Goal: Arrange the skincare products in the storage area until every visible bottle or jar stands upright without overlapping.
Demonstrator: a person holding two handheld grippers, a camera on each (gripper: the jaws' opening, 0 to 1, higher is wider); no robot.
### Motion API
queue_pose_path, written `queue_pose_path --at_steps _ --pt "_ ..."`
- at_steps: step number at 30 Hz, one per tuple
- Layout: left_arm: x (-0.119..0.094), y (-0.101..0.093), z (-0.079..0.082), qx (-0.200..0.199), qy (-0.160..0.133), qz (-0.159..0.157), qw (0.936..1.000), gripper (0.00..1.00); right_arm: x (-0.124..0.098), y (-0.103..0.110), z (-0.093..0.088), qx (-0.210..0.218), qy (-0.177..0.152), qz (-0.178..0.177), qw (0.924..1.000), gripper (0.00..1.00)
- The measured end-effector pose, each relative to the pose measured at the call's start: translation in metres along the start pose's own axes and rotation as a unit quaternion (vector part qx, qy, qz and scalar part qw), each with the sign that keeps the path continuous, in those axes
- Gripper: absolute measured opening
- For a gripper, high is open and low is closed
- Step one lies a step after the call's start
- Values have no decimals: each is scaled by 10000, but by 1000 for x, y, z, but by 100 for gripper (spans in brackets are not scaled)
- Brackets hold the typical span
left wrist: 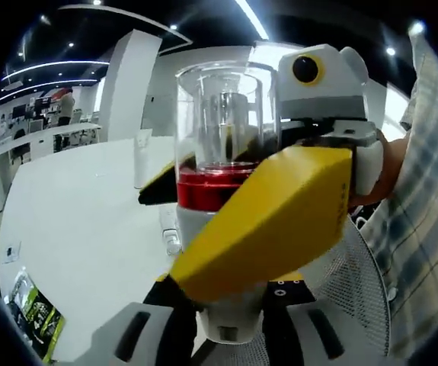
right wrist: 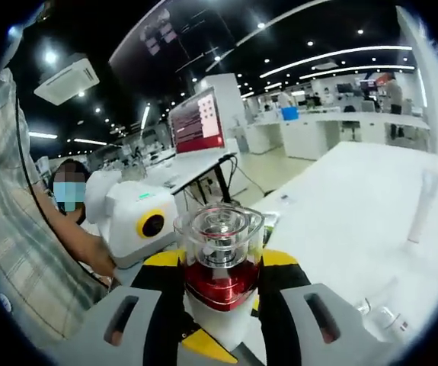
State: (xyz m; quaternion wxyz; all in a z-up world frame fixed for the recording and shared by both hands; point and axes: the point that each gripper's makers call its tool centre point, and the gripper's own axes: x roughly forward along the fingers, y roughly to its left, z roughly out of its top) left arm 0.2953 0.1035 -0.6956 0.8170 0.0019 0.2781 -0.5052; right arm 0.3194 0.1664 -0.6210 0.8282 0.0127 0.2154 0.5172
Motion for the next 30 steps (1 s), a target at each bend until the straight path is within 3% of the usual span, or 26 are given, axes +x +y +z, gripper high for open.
queue_pose_path --at_steps 5,9,17,21,24,26,30 --pt "0 7 2 -72 -52 120 9999 32 4 -3 3 16 97 -19 9999 34" --pt "1 12 5 16 -126 307 9994 32 8 -3 4 -308 326 -8 9990 33" --pt "-4 23 15 37 -392 632 9972 35 7 -19 14 203 164 51 9996 33" --pt "-7 37 18 -130 -531 964 9938 41 4 -32 21 439 -8 -79 9990 33" --pt "-9 47 17 -188 -524 1194 9913 50 3 -33 26 315 11 -88 9995 33" --pt "-9 49 16 -319 -494 1229 9907 51 0 -37 28 272 -21 -169 9995 33" --pt "-15 55 19 173 -371 1611 9861 59 -5 -45 29 426 -67 -240 9988 33"
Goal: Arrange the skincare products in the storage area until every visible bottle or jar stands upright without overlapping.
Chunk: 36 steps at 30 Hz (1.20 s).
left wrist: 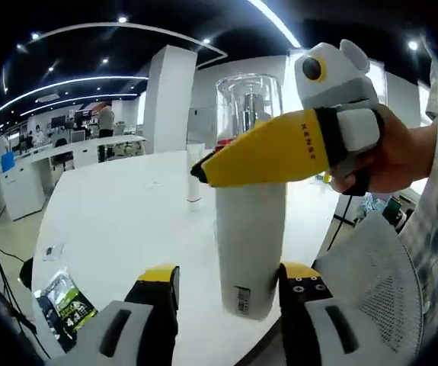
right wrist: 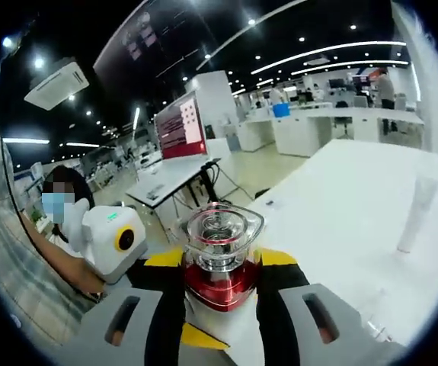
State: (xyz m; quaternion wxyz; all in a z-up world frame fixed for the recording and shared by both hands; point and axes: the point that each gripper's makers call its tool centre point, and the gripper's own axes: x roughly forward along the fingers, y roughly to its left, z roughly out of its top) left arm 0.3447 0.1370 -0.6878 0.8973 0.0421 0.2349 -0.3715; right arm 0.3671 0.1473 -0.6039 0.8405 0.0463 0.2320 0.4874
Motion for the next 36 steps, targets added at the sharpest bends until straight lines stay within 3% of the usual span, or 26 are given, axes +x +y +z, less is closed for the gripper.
queue_pose_path --at_steps 4,6,8,9,10,11,14,18,21,28,30,31,32,36 --pt "-3 13 -25 427 560 236 9972 66 -4 -10 4 -59 -77 -145 9998 33" --pt "-7 23 -39 703 846 478 9928 59 -6 -17 8 48 -178 -211 9996 33" --pt "-12 26 -51 613 1120 539 9903 55 -7 -22 9 161 -176 -250 9994 33" --pt "-11 25 -49 525 1026 506 9920 55 -8 -23 10 142 -178 -257 9994 33" --pt "-10 24 -45 146 788 500 9955 56 -10 -26 11 92 -202 -286 9993 33" --pt "-8 23 -46 -82 764 464 9960 58 -10 -28 11 90 -201 -320 9992 33" --pt "-2 33 -58 307 1043 683 9917 59 -12 -41 10 222 -268 -519 9980 33" --pt "-5 40 -58 81 963 830 9919 57 -13 -48 9 315 -235 -566 9976 33" --pt "-3 33 -51 -243 749 681 9946 56 -12 -51 8 411 -190 -586 9973 33" --pt "-2 34 -61 141 1004 789 9917 56 -6 -51 9 495 -200 -564 9970 33" --pt "-3 38 -62 -109 1025 854 9910 56 -5 -50 8 532 -181 -528 9970 33" --pt "-3 36 -61 -538 973 734 9911 56 -5 -49 8 626 -185 -490 9967 33" --pt "-4 38 -62 -694 976 756 9899 56 -6 -49 8 656 -193 -475 9965 33" --pt "-6 43 -61 -740 929 830 9894 57 -11 -56 11 600 -264 -597 9961 33"
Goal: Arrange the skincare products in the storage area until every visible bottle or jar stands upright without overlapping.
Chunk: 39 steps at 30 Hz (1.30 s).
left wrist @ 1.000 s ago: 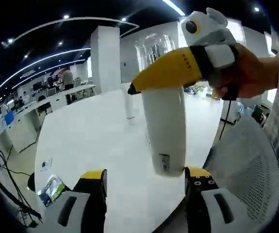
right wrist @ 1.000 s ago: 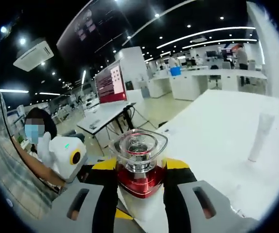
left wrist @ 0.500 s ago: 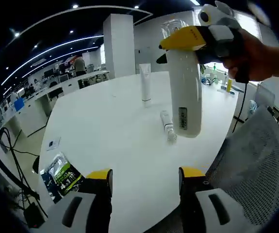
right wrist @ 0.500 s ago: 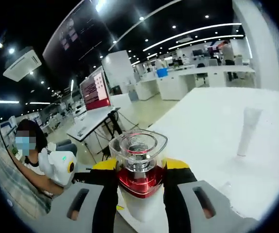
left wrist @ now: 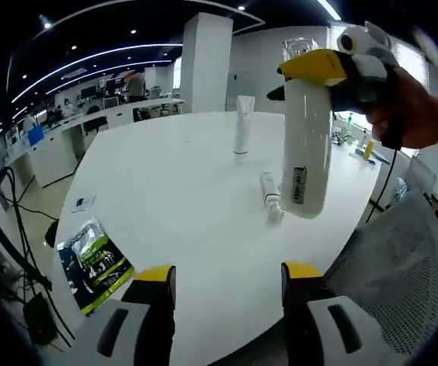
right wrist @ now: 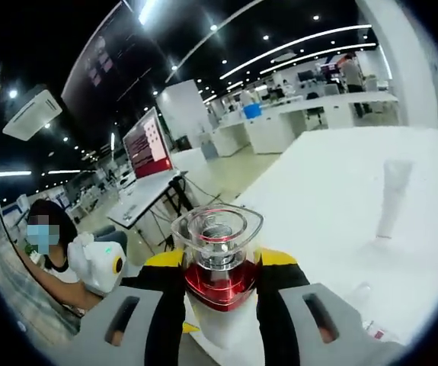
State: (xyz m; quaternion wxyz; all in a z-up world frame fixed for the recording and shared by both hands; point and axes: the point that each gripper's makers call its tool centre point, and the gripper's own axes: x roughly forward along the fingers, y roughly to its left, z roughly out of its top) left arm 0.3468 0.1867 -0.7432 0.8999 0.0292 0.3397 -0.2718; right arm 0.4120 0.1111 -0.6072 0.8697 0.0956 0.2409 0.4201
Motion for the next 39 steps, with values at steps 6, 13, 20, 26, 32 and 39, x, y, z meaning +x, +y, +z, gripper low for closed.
queue_pose_path --at_steps 6,13,20,26,32,39 --pt "2 -2 -6 536 140 161 9983 56 -20 -23 10 -65 42 -277 9996 33" --pt "0 -3 -8 807 236 163 9963 46 -48 -51 25 -131 -58 -766 9970 33" --pt "-2 -1 -5 1131 144 388 9927 45 -63 -74 20 146 -148 -1033 9944 33" --pt "-1 -1 -7 1135 201 344 9927 46 -68 -87 15 150 -89 -1206 9926 33" --pt "-1 -1 -5 1301 168 389 9906 45 -71 -95 8 153 68 -1320 9911 33" --pt "0 -1 -9 1355 268 357 9898 45 -69 -100 5 240 21 -1363 9904 33"
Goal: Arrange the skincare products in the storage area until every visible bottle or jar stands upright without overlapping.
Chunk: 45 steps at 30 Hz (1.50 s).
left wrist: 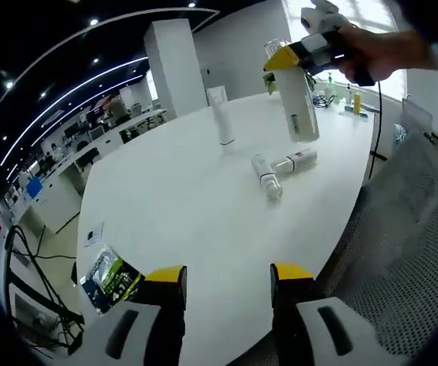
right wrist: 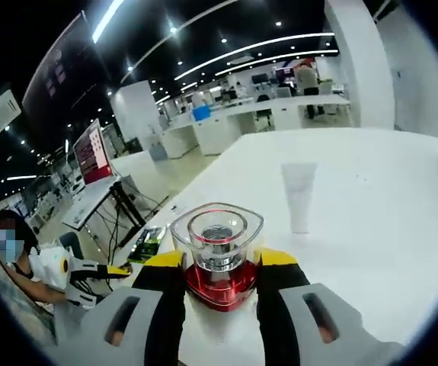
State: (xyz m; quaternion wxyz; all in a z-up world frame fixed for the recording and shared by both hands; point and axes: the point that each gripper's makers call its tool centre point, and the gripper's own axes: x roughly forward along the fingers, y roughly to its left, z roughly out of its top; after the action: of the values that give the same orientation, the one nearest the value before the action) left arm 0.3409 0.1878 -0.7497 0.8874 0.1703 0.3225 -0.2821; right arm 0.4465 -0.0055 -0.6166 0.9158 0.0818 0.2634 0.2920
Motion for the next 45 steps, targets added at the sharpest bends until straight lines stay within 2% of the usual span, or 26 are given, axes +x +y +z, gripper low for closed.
queue_pose_path --at_steps 4,8,11,14,18,21,28,30,32,35,37,39,41,42,43,44,45 --pt "1 -1 -2 -35 36 -36 10000 45 3 1 -1 -39 2 31 10000 33" --pt "1 -3 -4 147 116 -61 9998 44 5 3 -3 25 -29 87 10000 33" --pt "2 -1 -6 72 172 -56 9998 44 5 3 -2 1 -4 82 10000 33" --pt "2 -5 -7 133 190 -169 9996 44 5 2 0 -51 -108 46 9999 33" --pt "2 -4 -6 171 169 -108 9997 44 5 6 -3 37 -169 128 9998 33" --pt "3 -3 -10 135 261 -125 9995 44 5 11 -11 -4 -55 195 9998 33" --pt "2 0 -7 146 196 -49 9997 43 9 19 -17 77 51 259 9996 33" --pt "3 -1 -10 88 289 -98 9995 43 8 19 -14 39 44 278 9996 33" --pt "2 -1 -9 116 231 -87 9996 43 10 16 -11 48 0 257 9997 33" --pt "2 2 -12 147 308 -7 9994 43 16 16 -5 245 -91 398 9989 33" --pt "2 5 -12 90 315 34 9995 43 19 21 -2 123 -125 448 9988 33" --pt "2 3 -14 42 341 -13 9994 43 21 18 3 58 51 411 9991 33" --pt "3 0 -24 83 617 -67 9980 43 22 16 13 -247 69 403 9989 33" --pt "4 1 -22 116 584 -51 9982 43 24 14 18 -510 65 401 9979 33" --pt "4 2 -19 91 505 -30 9987 43 24 11 21 -514 73 347 9980 33" --pt "3 3 -12 1 297 -1 9996 43 24 9 26 -499 7 332 9982 33" --pt "2 4 -10 -29 253 11 9997 43 24 7 29 -546 -93 337 9979 33"
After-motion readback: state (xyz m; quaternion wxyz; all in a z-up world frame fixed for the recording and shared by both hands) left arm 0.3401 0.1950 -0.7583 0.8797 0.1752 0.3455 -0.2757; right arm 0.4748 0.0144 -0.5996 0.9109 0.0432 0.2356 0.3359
